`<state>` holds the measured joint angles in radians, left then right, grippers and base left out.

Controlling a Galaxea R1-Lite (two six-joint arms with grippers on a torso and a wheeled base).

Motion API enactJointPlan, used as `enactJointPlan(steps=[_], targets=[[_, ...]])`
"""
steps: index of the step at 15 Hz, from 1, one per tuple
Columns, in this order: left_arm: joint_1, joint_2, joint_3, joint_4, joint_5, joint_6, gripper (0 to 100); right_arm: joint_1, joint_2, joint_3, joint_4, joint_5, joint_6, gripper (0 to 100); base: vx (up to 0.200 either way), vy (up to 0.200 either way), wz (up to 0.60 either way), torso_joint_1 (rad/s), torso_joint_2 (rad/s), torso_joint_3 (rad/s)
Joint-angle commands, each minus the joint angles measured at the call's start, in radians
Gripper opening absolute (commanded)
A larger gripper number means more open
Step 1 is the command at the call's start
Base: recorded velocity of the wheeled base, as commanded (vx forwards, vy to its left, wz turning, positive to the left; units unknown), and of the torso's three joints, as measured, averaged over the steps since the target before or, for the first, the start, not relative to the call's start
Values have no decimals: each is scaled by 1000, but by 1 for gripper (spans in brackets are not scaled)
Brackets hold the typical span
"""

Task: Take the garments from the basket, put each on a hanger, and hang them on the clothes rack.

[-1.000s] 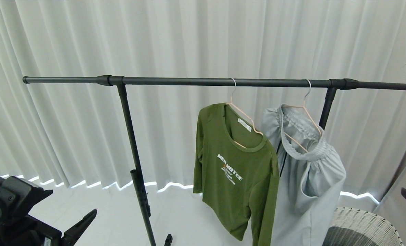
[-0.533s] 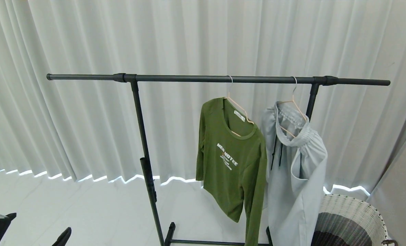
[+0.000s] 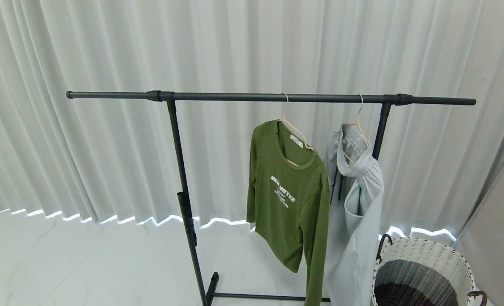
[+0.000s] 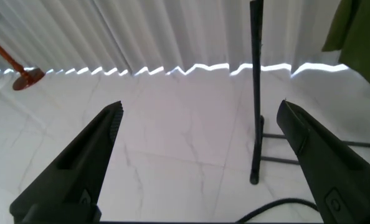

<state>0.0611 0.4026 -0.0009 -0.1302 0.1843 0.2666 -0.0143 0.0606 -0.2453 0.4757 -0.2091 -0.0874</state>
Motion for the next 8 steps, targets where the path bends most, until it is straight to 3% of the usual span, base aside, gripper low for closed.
enactJointPlan(steps=[1, 3, 5, 8], targets=[[2, -278, -8, 101, 11, -27, 100, 11, -59, 4, 0, -35, 2, 100, 0, 0, 0, 0, 0, 0], [3, -318, -5, 98, 7, -46, 100, 11, -59, 3, 0, -101, -8, 100, 0, 0, 0, 0, 0, 0], [3, -317, -5, 98, 6, -98, 100, 11, -59, 4, 0, -99, 3, 100, 0, 0, 0, 0, 0, 0], [3, -317, -2, 98, 0, -96, 100, 11, -59, 4, -2, -104, 11, 100, 0, 0, 0, 0, 0, 0]])
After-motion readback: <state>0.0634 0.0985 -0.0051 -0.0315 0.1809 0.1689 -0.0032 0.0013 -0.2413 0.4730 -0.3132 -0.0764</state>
